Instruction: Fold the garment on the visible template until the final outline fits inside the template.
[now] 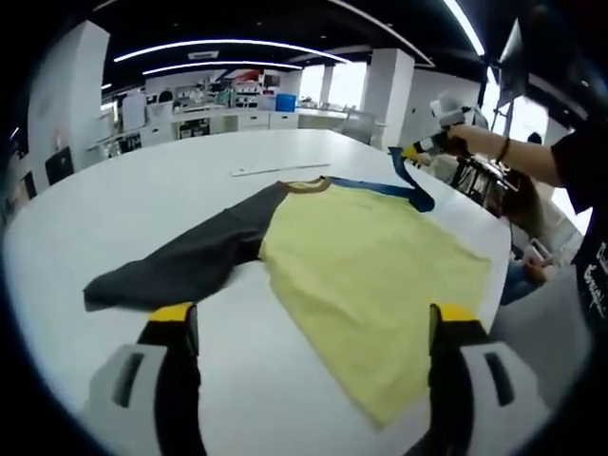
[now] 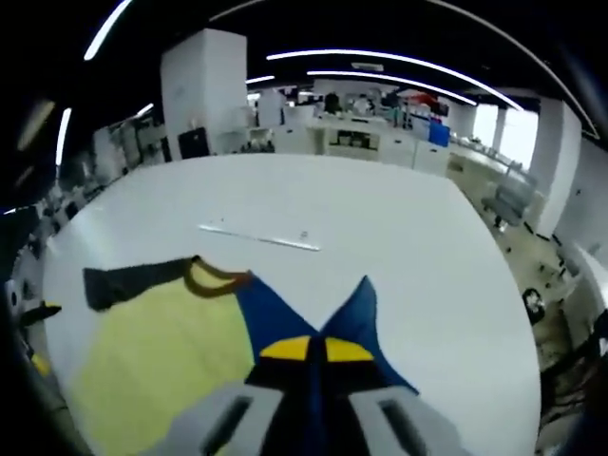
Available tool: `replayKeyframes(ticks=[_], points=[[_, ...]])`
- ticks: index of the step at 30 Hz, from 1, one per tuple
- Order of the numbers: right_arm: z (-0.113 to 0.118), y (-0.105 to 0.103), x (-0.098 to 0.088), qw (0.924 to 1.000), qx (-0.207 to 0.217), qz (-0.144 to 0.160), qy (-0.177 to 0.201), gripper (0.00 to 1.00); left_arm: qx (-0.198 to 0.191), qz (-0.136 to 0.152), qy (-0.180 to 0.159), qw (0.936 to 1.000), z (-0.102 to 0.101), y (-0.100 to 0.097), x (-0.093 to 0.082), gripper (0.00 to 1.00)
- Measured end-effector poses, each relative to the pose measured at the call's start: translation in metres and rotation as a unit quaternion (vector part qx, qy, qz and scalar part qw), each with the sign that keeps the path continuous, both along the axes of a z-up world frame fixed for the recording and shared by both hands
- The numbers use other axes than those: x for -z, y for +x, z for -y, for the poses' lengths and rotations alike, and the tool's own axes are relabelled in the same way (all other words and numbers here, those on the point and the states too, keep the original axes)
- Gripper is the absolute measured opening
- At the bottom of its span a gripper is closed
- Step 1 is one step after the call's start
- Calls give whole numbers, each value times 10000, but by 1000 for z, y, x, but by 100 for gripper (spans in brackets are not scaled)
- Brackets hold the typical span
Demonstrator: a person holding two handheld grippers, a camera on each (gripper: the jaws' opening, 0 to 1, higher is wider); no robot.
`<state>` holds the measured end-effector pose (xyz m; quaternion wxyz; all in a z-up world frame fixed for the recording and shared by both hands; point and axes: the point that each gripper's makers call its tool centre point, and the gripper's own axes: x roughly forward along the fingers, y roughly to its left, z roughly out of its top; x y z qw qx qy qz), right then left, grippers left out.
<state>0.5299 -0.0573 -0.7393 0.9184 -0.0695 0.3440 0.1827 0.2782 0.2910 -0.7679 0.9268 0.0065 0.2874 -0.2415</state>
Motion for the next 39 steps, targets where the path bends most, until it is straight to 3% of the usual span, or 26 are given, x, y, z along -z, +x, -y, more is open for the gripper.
replayKeyframes(ticks=[6,21,33,39], points=[[-31,6,-6,9995,-302,43,-9,0,63,-20,-40,10000,4,-3,0,99],[-101,7,10,9944,-1028,-31,-257,0,23,-85,-101,9999,1,-7,7,98],[-155,2,-4,9825,-1760,304,-529,0,-38,-118,-146,9998,-1,-11,8,98],[-177,-3,-10,9788,-1970,347,-434,0,-53,-149,-129,9998,-1,-15,9,98]])
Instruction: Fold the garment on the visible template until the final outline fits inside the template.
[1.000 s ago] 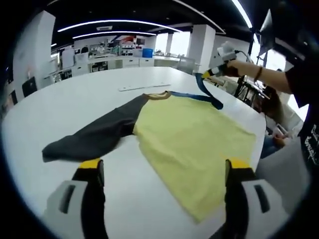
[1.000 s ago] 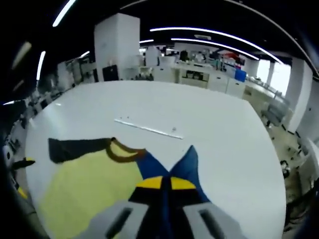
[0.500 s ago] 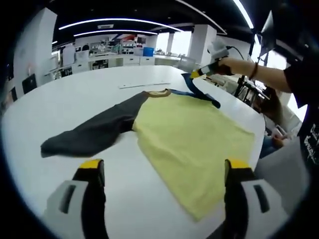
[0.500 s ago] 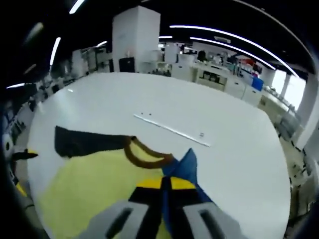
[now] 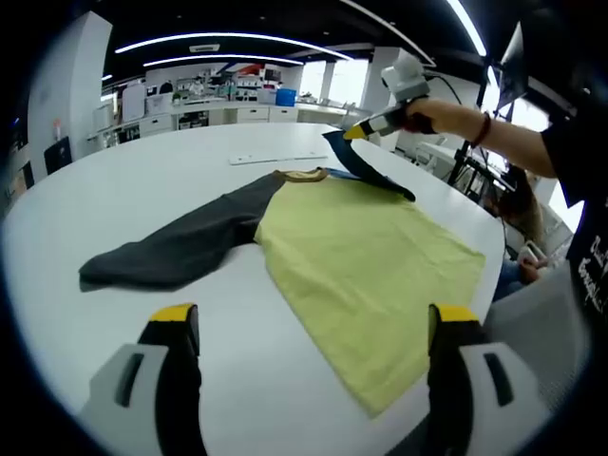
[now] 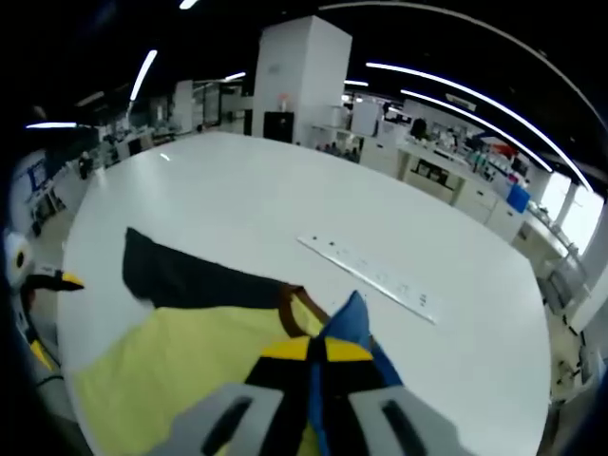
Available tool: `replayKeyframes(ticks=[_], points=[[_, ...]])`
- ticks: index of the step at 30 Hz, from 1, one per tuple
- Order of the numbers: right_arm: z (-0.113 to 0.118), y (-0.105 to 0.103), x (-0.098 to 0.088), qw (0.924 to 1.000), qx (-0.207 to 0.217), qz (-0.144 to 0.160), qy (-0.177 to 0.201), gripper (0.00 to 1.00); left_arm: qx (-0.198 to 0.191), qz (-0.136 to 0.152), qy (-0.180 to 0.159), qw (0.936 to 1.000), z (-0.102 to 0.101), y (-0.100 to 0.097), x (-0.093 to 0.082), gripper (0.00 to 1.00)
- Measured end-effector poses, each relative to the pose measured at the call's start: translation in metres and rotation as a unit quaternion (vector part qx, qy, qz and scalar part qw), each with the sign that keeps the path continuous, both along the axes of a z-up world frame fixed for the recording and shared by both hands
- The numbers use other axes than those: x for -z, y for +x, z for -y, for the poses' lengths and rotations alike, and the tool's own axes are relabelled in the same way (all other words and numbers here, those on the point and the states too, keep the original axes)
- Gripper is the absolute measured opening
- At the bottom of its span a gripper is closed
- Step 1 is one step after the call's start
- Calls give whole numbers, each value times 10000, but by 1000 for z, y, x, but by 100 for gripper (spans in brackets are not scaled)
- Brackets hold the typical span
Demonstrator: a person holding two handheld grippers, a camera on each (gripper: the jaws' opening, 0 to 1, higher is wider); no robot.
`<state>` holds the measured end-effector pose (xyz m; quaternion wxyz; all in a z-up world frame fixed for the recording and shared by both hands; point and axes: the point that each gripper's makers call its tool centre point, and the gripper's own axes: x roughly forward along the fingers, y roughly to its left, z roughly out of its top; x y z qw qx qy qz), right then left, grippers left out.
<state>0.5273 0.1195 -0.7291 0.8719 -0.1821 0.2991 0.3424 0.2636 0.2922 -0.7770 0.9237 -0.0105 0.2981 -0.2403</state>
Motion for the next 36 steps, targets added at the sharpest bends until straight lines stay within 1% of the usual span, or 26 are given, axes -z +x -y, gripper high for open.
replayKeyframes(ticks=[2,4,8,11,12,17,18,22,27,31,36], points=[[-11,-2,-3,9999,-104,-24,92,0,-8,-4,2,10000,-1,-1,0,98],[-20,-10,-6,9997,-208,-12,123,0,-12,-7,1,10000,0,-1,1,98],[-36,-18,-7,9992,-372,-26,174,0,-24,-13,6,10000,0,-2,1,97],[-45,-21,-7,9987,-469,-37,196,0,-41,-9,-2,10000,-1,-2,1,97],[-49,-28,-8,9984,-521,-39,211,0,-49,-14,-3,10000,-2,-3,2,97],[-64,-37,-8,9970,-726,-38,268,0,-74,-43,15,10000,-3,-4,3,97],[-68,-36,-8,9965,-781,-31,282,0,-81,-42,9,10000,-3,-4,3,97],[-79,-48,-8,9947,-978,-2,316,0,-89,-54,23,9999,-4,-5,5,97],[-92,-56,-4,9917,-1248,2,313,0,-118,-52,13,9999,-7,-6,6,97],[-98,-68,0,9898,-1390,-55,294,0,-139,-64,20,9999,-9,-7,7,97],[-111,-84,10,9851,-1694,-127,271,0,-178,-90,36,9998,-8,-10,8,97]])
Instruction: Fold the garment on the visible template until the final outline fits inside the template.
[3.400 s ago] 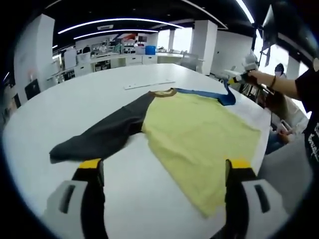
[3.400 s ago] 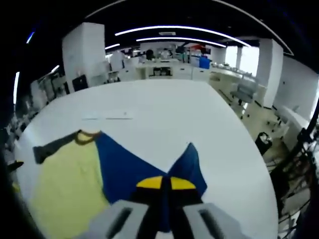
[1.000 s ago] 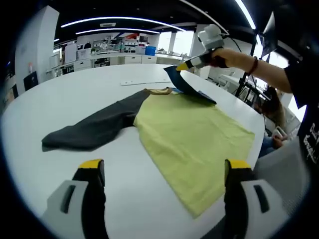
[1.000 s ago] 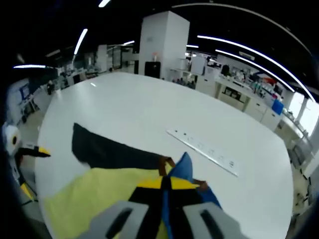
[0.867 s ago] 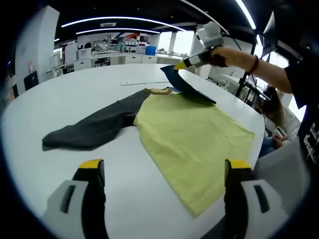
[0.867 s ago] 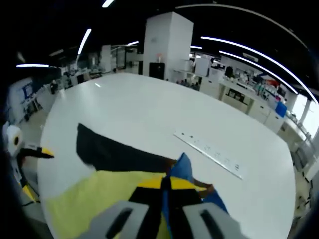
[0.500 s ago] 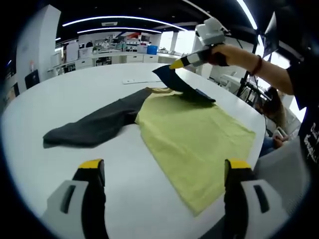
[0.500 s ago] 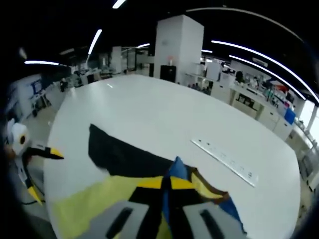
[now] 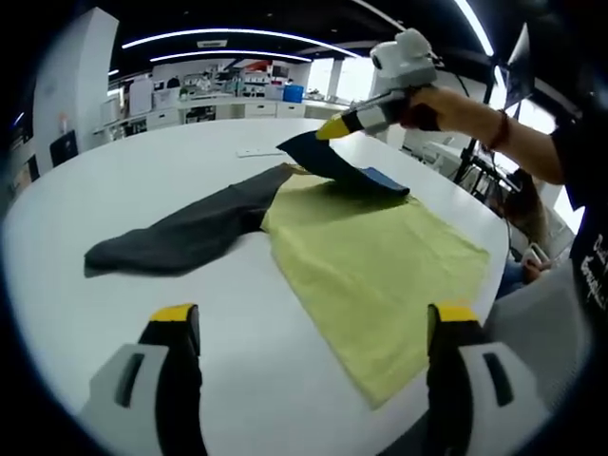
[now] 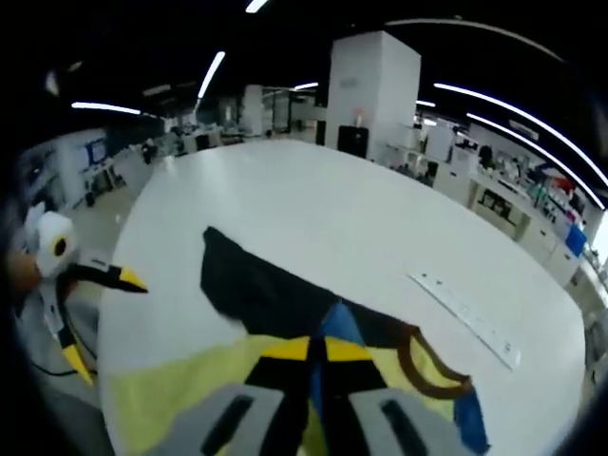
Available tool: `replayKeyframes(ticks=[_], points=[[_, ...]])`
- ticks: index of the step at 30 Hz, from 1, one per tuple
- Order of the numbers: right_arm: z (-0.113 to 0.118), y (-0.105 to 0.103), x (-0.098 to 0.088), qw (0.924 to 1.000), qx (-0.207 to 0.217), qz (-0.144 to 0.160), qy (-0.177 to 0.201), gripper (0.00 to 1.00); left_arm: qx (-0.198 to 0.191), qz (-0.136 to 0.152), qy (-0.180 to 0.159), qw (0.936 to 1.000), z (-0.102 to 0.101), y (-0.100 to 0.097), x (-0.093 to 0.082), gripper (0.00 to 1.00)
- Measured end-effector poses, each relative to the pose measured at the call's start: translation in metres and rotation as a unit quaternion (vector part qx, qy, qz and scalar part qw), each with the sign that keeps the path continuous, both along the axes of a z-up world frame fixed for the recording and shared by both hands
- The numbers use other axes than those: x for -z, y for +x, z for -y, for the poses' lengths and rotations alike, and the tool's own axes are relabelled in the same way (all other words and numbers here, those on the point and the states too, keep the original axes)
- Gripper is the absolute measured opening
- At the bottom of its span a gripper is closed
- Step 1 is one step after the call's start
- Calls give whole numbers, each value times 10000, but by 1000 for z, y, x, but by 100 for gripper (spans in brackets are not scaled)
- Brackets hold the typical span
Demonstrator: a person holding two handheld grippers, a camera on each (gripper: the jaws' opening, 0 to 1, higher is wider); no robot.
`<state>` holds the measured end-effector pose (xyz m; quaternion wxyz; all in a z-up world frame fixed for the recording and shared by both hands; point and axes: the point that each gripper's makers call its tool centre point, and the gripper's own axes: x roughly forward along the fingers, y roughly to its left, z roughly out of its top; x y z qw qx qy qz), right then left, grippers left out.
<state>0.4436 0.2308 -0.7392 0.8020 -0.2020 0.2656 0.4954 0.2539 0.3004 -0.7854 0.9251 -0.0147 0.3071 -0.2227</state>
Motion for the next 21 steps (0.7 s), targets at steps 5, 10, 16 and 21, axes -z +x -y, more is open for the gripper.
replayKeyframes(ticks=[5,10,16,21], points=[[-8,-12,10,9998,-183,-90,15,0,-22,-2,11,10000,1,0,0,97],[-18,-21,21,9994,-276,-184,81,0,-56,7,10,10000,1,1,0,97],[-27,-29,25,9988,-303,-237,305,0,-94,10,27,10000,-3,0,1,97],[-28,-32,38,9989,-269,-285,265,0,-143,8,40,9999,-6,-3,1,97]])
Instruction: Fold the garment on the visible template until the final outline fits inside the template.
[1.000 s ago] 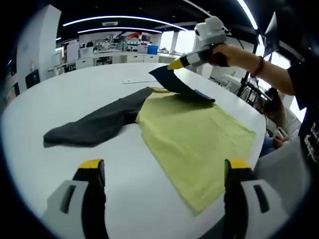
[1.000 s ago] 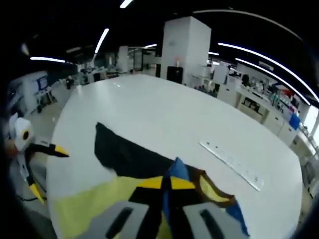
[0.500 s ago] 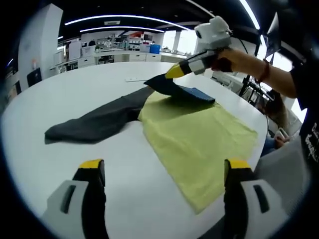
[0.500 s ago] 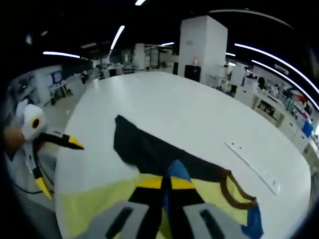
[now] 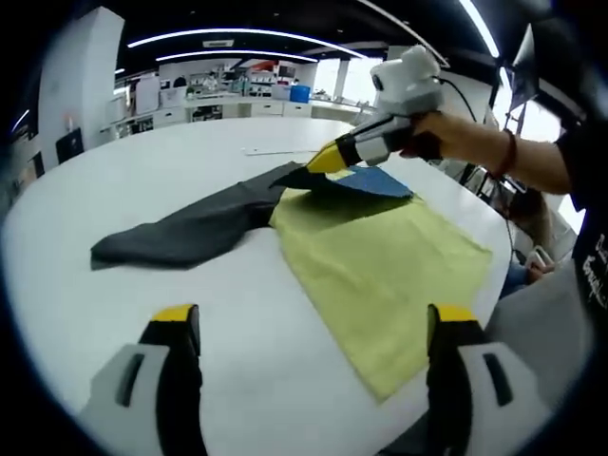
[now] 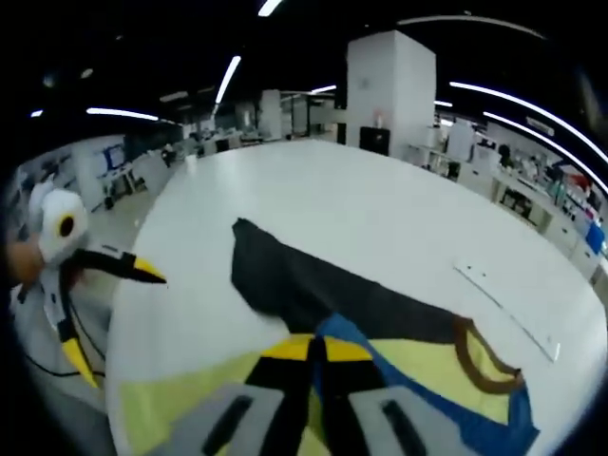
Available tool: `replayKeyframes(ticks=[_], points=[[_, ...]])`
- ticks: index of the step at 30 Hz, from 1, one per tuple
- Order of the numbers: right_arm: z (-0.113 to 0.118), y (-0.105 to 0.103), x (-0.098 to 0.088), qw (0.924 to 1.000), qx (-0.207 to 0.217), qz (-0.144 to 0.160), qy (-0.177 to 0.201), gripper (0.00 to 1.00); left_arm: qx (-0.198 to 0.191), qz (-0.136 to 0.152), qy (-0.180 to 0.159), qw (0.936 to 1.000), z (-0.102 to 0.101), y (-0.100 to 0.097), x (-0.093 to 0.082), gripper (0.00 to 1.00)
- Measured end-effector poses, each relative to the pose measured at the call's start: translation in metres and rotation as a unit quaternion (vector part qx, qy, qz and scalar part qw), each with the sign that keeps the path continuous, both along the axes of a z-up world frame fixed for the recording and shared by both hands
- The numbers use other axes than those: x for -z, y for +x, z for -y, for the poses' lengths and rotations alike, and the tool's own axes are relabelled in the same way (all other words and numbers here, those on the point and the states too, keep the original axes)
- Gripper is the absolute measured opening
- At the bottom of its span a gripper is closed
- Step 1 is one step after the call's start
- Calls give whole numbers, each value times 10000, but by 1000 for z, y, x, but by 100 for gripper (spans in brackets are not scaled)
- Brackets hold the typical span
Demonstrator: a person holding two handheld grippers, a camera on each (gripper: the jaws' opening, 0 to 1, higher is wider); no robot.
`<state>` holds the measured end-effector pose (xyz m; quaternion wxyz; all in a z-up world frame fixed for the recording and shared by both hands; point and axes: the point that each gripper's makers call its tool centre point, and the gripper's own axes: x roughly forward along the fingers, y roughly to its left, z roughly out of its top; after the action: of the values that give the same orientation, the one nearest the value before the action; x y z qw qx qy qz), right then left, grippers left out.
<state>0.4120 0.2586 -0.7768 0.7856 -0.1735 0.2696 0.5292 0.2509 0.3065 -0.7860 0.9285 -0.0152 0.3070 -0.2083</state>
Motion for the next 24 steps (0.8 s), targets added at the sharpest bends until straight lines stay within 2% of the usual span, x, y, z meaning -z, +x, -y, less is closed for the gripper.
replayKeyframes(ticks=[5,12,18,20,24], points=[[1,6,12,9998,184,-74,10,0,-24,-16,24,10000,-2,-2,1,97],[-6,4,23,9972,440,-549,246,0,-45,10,19,10000,-5,-3,0,97],[-2,-20,43,9943,312,-1021,-17,0,-24,22,26,10000,-4,-2,-2,97],[-2,-25,47,9922,325,-1203,30,0,-10,21,30,10000,-3,-2,-2,97],[2,-27,48,9936,313,-1084,-26,9,3,33,45,10000,-1,-2,-5,98]])
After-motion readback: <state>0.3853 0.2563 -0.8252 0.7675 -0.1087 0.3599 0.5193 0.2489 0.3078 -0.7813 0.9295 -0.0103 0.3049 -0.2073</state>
